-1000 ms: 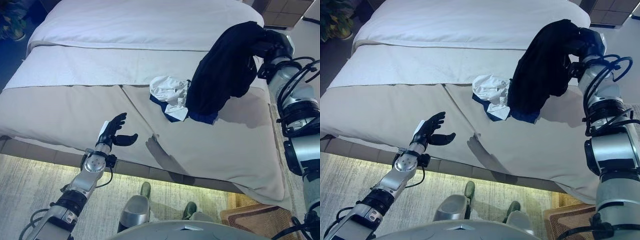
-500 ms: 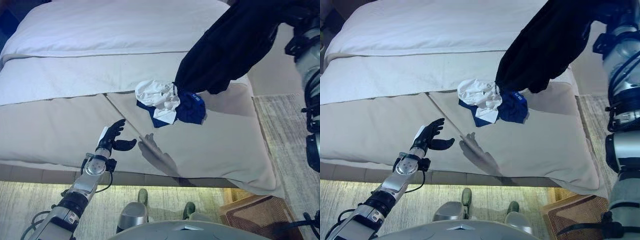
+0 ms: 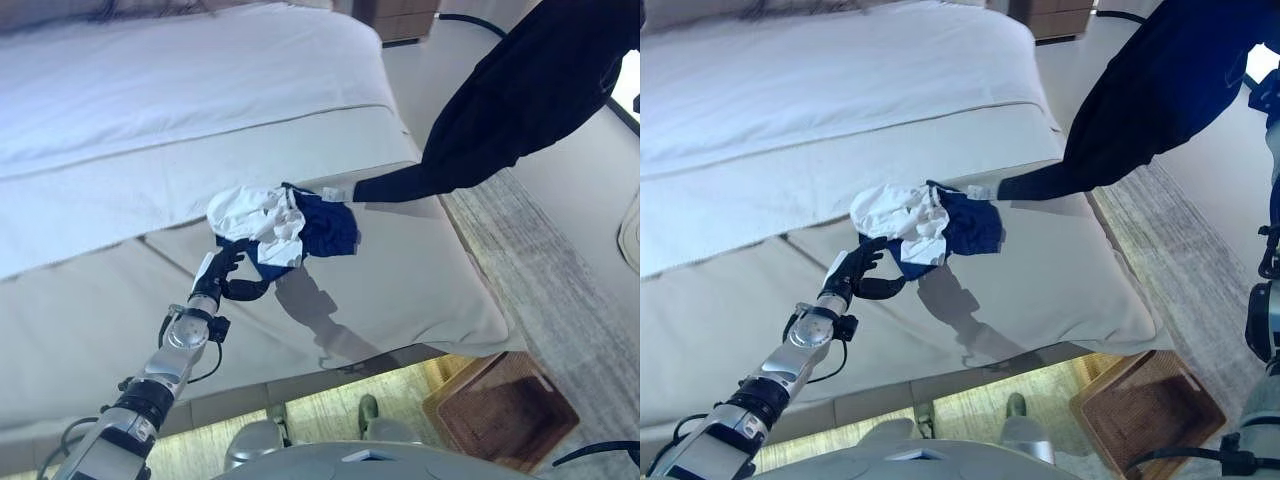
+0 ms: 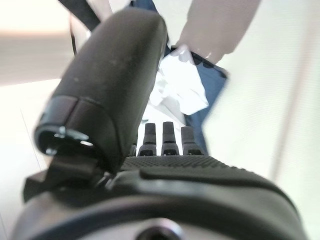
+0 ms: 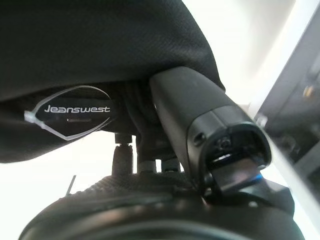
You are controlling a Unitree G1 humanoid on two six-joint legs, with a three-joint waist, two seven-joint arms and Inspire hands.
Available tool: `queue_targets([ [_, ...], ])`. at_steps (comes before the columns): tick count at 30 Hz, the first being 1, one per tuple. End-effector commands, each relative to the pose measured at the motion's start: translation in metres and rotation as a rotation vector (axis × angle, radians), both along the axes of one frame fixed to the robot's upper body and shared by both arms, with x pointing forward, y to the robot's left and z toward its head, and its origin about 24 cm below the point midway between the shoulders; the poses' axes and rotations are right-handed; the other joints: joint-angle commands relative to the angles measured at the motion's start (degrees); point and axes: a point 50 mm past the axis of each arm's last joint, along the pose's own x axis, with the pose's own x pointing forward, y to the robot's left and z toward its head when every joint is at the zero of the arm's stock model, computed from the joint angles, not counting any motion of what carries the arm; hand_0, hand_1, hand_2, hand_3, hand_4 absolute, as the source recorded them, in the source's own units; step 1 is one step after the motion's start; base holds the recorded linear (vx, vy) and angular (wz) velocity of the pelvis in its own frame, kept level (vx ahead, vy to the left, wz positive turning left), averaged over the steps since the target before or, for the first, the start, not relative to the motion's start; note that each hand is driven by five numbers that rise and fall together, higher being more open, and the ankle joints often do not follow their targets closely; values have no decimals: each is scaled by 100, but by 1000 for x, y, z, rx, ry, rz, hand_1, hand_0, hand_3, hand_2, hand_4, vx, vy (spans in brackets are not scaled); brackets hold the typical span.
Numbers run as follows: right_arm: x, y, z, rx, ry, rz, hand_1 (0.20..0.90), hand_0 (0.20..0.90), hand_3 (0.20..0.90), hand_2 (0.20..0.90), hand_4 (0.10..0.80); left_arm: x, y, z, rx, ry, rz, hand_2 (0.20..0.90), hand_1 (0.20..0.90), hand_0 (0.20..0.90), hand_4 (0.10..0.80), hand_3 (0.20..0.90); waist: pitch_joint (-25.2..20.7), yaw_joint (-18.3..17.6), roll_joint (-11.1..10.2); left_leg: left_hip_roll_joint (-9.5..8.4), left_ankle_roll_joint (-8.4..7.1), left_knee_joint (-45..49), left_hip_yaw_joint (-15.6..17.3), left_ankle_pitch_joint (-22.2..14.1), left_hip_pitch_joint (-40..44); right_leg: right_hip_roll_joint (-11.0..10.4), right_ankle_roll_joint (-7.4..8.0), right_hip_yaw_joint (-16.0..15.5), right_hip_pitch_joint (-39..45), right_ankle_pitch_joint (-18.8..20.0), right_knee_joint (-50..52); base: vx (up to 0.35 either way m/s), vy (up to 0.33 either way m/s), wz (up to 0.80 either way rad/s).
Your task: Pick up the clothes from the bed and place them into the basket
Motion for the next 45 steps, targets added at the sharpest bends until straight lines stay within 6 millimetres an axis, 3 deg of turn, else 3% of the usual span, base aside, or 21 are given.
queue_targets([
  [1, -36, -18, 45, -90, -206, -39, 300, 300, 200, 300, 100, 8, -6, 11, 23, -84, -51, 900, 900, 900, 800, 900, -1201, -169, 58, 151, -540, 44, 60, -997, 118, 397, -118, 87, -497, -215, 77, -40, -14, -24],
  [9, -63, -39, 35, -66, -255, -105, 300, 300, 200, 300, 100, 16, -11, 16, 23, -89, -48, 900, 900, 900, 800, 900, -1163, -554, 108, 155, -534, 80, 388, -1030, 162, 510, -110, 460, -660, -132, 50, -33, 1, -30],
  [21, -114, -77, 45, -66, -291, -255, 300, 300, 200, 300, 100, 14, -1, 15, 39, -79, -6, 900, 900, 900, 800, 900, -1189, -898, 116, 169, -545, 71, 565, -1045, 144, 667, -91, 819, -829, -64, 48, -24, -3, -18],
  [25, -118, -82, 40, -55, -260, -262, 300, 300, 200, 300, 100, 14, -3, 14, 38, -79, -3, 900, 900, 900, 800, 900, -1176, -895, 107, 38, -487, 145, 364, -1115, 90, 724, -102, 1019, -866, -39, 51, -27, 18, -16],
  [27, -112, -81, 31, -48, -215, -248, 300, 300, 200, 300, 100, 12, -2, 12, 34, -79, 13, 900, 900, 900, 800, 900, -1127, -788, 90, -191, -368, 332, -120, -1266, 14, 756, -108, 1253, -873, -6, 100, 20, 51, -40],
  [28, -109, -80, 28, -45, -207, -242, 300, 300, 200, 300, 100, 11, -1, 12, 34, -79, 21, 900, 900, 900, 800, 900, -1122, -758, 91, -231, -343, 328, -213, -1263, -8, 767, -102, 1305, -894, 6, 116, 23, 48, -63],
  [32, -102, -80, 1, -37, -111, -259, 300, 300, 200, 300, 100, 7, 4, 10, 39, -55, 24, 900, 900, 900, 800, 900, -1008, -758, 94, -259, -310, 205, -203, -1197, 40, 694, 6, 1221, -1092, 253, 126, -15, 17, -47],
  [34, -98, -79, -15, 5, -91, -267, 300, 300, 200, 300, 100, 7, 15, 13, 62, -55, 50, 900, 900, 900, 800, 900, -893, -700, 84, -176, -329, 51, -135, -1120, 87, 574, 159, 921, -1345, 418, 348, -164, -158, -11],
  [37, -90, -77, -31, 71, -92, -273, 300, 300, 200, 300, 100, 9, 33, 25, 78, -85, 110, 900, 900, 900, 800, 900, -767, -462, 113, 59, -295, 51, 109, -975, -49, 325, 236, 394, -1518, 265, 988, -294, -268, -36],
  [41, -77, -68, -45, 121, -137, -238, 300, 300, 200, 300, 100, 5, 46, 28, 45, -110, 186, 900, 900, 900, 800, 900, -728, -85, 151, 398, -344, 268, 281, -798, -386, 74, 89, -108, -1195, -327, 1167, -236, -277, -50],
  [45, -62, -51, -50, 117, -140, -114, 300, 300, 200, 300, 100, -6, 46, 10, 0, -67, 231, 900, 900, 900, 800, 900, -758, -1, 11, 655, -705, 338, 135, -584, -533, 304, -95, -3, -852, -292, 396, -74, -288, -41],
])
